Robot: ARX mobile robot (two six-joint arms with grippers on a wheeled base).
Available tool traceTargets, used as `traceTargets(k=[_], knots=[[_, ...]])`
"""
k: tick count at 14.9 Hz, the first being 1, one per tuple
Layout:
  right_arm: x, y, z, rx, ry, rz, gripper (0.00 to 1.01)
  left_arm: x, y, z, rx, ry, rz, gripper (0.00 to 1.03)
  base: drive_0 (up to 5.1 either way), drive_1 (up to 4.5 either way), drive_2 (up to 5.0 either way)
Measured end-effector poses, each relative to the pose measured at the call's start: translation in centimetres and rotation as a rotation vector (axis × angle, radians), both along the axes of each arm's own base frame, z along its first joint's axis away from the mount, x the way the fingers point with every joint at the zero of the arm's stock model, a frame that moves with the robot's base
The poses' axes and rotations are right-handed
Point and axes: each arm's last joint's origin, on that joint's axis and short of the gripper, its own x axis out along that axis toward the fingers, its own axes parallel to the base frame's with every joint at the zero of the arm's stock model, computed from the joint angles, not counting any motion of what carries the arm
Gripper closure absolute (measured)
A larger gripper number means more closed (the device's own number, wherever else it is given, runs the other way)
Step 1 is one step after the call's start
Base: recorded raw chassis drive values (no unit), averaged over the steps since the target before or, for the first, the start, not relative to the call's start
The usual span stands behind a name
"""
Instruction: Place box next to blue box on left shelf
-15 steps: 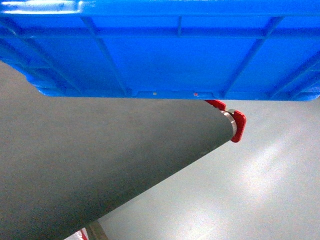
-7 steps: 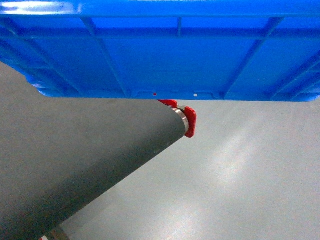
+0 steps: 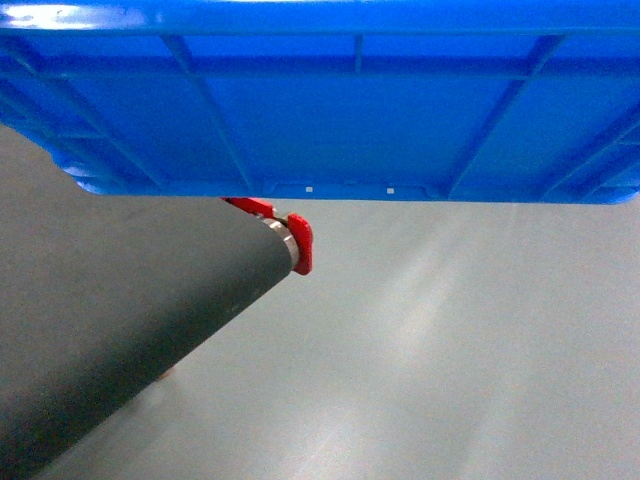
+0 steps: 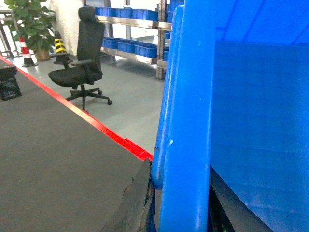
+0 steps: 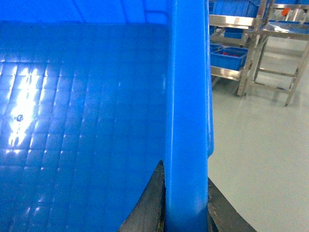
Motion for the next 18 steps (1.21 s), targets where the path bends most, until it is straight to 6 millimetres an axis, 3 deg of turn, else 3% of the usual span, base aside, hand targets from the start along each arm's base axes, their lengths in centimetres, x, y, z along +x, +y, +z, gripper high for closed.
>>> traceTargets(k=[18], knots=[[0.0,0.0,0.01,0.0,-0.002,0.0,0.92,-0.01,0.0,0.03,-0.001,-0.003,0.0,0.85,-1.6,-1.62,-1.6]])
